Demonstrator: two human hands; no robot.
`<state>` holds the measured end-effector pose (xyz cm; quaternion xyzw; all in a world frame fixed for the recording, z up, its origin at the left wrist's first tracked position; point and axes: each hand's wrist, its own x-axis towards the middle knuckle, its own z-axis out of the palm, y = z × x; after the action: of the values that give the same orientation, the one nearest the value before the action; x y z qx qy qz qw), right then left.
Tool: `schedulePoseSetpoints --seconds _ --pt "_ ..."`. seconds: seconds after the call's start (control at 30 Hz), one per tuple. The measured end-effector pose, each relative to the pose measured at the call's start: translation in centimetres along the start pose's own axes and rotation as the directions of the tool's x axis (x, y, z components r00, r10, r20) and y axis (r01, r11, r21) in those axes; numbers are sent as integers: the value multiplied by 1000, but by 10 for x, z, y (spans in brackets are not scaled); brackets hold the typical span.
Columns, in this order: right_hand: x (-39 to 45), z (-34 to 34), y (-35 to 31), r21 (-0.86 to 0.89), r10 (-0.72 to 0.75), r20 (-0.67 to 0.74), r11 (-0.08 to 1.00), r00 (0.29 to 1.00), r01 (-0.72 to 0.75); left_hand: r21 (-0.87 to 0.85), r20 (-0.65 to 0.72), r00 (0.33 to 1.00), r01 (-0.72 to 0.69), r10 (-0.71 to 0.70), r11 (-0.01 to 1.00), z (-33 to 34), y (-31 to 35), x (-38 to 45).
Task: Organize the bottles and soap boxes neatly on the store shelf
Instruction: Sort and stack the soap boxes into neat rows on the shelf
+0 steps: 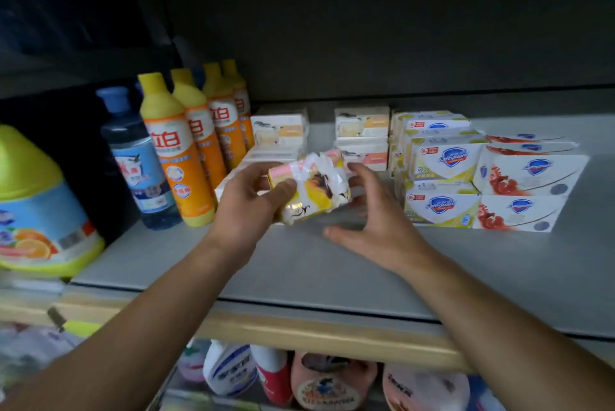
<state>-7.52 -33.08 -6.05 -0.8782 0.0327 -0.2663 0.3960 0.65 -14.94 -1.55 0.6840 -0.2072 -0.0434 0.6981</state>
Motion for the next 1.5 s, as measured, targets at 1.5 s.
schedulePoseSetpoints --seconds 1.5 --pt "-22 -18 -39 -446 -239 160 848 958 286 -113 237 971 11 16 994 0 -11 -51"
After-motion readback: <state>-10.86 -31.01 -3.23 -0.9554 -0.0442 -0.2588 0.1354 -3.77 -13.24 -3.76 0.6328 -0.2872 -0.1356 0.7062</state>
